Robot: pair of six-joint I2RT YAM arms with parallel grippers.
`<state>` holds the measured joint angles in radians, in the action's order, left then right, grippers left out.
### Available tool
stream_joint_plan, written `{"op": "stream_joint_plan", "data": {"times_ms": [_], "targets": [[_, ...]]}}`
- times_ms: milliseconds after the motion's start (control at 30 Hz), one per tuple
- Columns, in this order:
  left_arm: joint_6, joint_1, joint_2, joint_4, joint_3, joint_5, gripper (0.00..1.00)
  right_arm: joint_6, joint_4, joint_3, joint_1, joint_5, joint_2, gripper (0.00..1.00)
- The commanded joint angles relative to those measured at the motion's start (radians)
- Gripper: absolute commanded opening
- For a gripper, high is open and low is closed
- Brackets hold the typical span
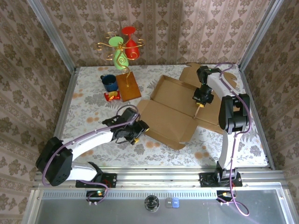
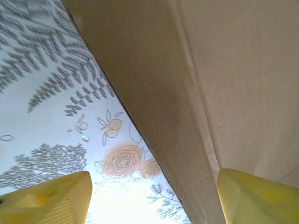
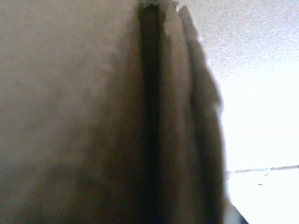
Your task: Fold the paper box
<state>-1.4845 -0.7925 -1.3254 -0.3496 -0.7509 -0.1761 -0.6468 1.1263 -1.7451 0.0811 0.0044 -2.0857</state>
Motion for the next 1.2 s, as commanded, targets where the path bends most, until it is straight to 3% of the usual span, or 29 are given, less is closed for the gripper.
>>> {"op": "stream_joint_plan", "data": {"times_ms": [0,133,333,667,867,1033,1167], "targets": [[-0.12,-0.023,-0.021,0.135,-0.002,0.052,0.72,-0.043,-0.009,0.015,-0.006,-0.048,0.035,0.0],[-0.119,-0.031,-0.046,0.214,0.029,0.099,0.66,-0.051,-0.017,0.028,-0.006,-0.062,0.04,0.0],[-0.109,-0.03,-0.073,0.285,0.029,0.145,0.42,-0.055,-0.023,0.047,-0.006,-0.069,0.052,0.0],[-0.002,-0.03,-0.012,0.024,-0.096,0.241,0.0,-0.083,-0.057,0.101,-0.004,-0.087,0.083,0.0],[0.116,-0.025,-0.025,-0.316,-0.304,0.344,0.0,-0.186,-0.092,0.157,0.049,-0.106,0.163,0.0],[0.218,0.002,-0.099,-0.567,-0.514,0.394,0.0,-0.37,-0.165,0.288,0.126,-0.126,0.262,0.0],[0.307,0.024,-0.156,-0.734,-0.666,0.441,0.0,-0.524,-0.225,0.395,0.167,-0.161,0.325,0.05]]}}
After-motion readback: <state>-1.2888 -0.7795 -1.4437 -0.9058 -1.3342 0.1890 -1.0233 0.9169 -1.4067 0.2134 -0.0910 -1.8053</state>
